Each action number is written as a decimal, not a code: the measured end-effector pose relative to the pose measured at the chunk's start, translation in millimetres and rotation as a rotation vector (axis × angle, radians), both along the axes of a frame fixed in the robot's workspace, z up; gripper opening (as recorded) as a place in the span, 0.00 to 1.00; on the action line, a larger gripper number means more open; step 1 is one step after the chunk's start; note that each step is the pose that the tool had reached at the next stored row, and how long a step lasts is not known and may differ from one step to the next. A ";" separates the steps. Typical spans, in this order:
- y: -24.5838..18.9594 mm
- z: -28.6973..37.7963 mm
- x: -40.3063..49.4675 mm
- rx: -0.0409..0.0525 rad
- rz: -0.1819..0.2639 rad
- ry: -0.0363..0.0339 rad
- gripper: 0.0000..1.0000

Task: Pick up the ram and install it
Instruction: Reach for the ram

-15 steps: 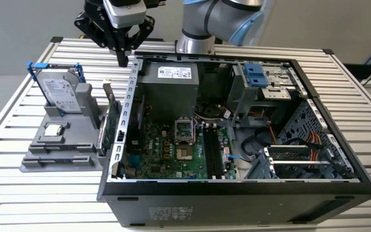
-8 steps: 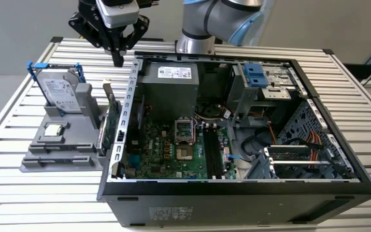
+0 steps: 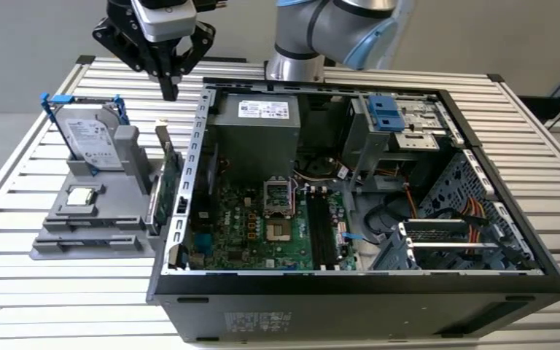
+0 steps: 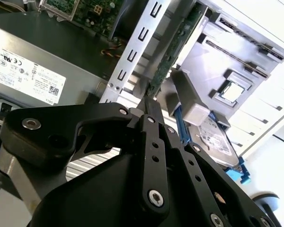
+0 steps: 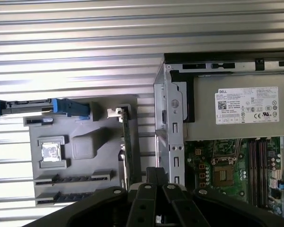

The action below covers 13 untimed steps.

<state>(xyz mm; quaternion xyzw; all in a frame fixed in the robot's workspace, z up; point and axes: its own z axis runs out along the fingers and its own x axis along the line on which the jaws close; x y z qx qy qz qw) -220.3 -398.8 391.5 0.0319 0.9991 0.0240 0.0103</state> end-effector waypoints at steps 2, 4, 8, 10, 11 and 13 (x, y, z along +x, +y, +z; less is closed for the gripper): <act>0.0 0.0 -2.2 0.0001 0.001 -0.0001 0.00; 0.0 0.0 -4.1 0.0001 0.001 0.0000 0.00; 0.0 0.0 -7.2 0.0000 0.001 0.0000 0.00; 0.0 0.0 -9.0 0.0000 0.000 0.0000 0.00; 0.0 -0.1 -10.0 0.0001 -0.001 0.0000 0.00; 0.0 -0.1 -11.9 0.0000 -0.002 0.0000 0.00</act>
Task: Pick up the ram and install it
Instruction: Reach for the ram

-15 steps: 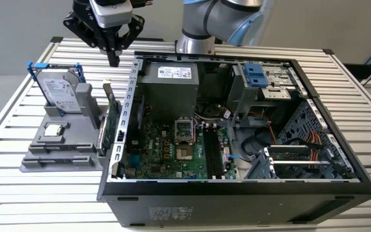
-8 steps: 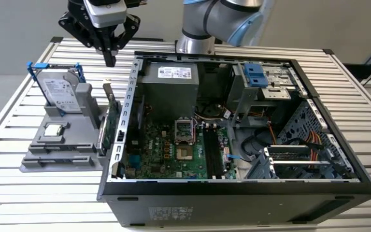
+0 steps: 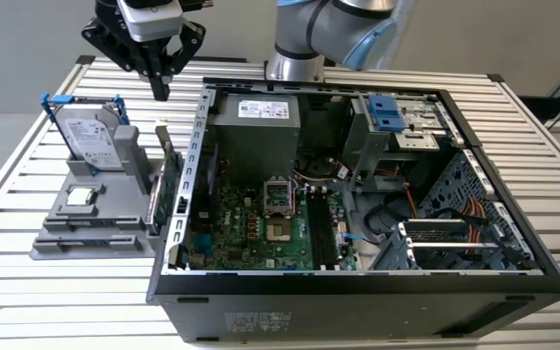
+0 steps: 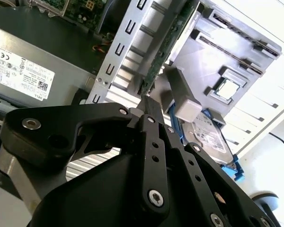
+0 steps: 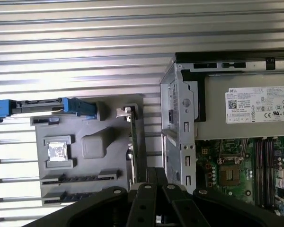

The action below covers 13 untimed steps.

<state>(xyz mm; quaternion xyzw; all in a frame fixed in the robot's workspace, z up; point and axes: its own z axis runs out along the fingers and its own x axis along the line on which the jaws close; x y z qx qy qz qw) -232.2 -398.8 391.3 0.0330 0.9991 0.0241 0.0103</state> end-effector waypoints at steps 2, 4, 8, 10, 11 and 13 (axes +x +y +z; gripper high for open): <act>0.0 0.0 -1.5 0.0000 -0.001 0.0000 0.00; 0.0 0.0 -1.6 0.0000 -0.001 0.0000 0.00; 0.0 0.0 -4.5 0.0000 -0.001 0.0000 0.00; 0.0 0.0 -7.6 -0.0001 -0.001 0.0001 0.00; 0.0 0.0 -9.3 -0.0001 -0.001 0.0001 0.00; 0.0 -0.1 -13.2 -0.0001 -0.001 0.0001 0.00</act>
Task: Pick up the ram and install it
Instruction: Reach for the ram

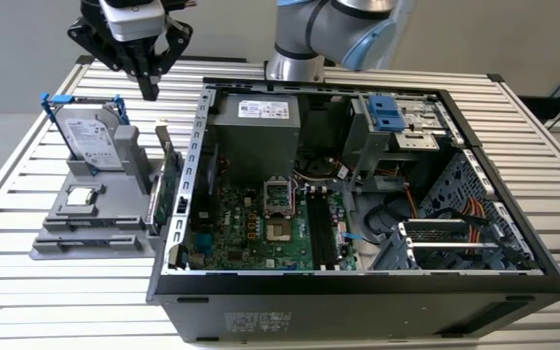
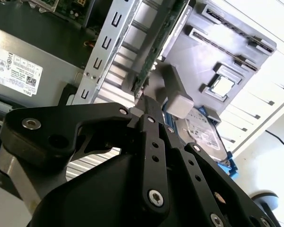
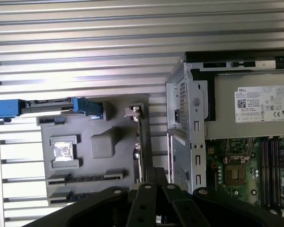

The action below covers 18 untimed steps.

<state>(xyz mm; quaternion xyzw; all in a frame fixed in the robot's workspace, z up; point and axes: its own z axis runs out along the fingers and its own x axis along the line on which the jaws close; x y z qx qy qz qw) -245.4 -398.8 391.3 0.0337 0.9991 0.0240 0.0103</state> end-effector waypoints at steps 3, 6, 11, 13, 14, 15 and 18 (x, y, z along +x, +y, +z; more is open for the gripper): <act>0.0 0.0 -8.3 0.0000 0.000 0.0000 0.00; 0.0 0.0 -13.7 0.0000 0.001 0.0000 0.00; 0.0 -0.1 -20.4 0.0000 0.001 0.0000 0.00; 0.0 -0.2 -23.5 0.0000 0.001 0.0000 0.00; 0.0 -0.2 -25.3 0.0000 0.001 0.0000 0.00; 0.0 -0.2 -27.2 0.0000 0.001 0.0000 0.00; 0.0 -0.2 -32.2 0.0001 0.001 -0.0001 0.00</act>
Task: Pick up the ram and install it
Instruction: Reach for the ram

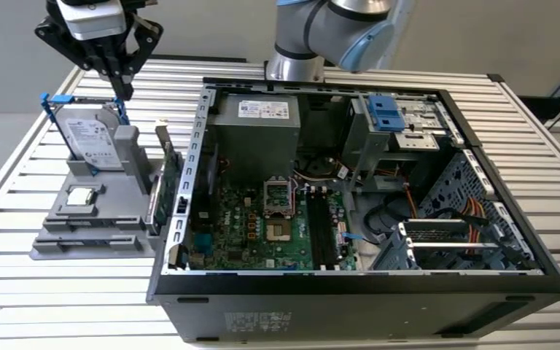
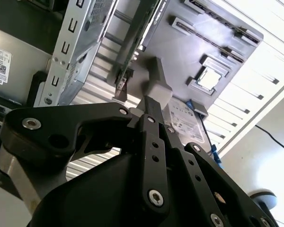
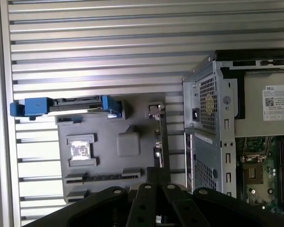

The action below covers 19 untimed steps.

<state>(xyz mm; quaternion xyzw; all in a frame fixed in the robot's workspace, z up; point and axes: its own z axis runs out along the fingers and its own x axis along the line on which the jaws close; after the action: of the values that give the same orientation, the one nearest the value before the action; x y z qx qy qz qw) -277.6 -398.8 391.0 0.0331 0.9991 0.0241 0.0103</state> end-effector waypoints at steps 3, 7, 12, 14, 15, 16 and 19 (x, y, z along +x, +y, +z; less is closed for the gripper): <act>0.0 0.0 -4.1 -0.0001 0.000 0.0001 0.00; 0.0 0.0 -8.8 0.0000 0.000 0.0003 0.00; 0.0 0.0 -15.0 0.0000 0.000 0.0003 0.00; 0.0 0.0 -17.3 0.0000 0.000 0.0003 0.00; 0.0 0.0 -18.2 0.0000 0.000 0.0003 0.00; 0.0 0.0 -19.1 -0.0001 0.000 0.0004 0.00; 0.0 -0.2 -22.0 0.0000 0.000 0.0003 0.00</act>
<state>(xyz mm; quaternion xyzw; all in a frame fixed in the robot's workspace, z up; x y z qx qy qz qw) -299.6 -398.8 390.8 0.0331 0.9991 0.0241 0.0102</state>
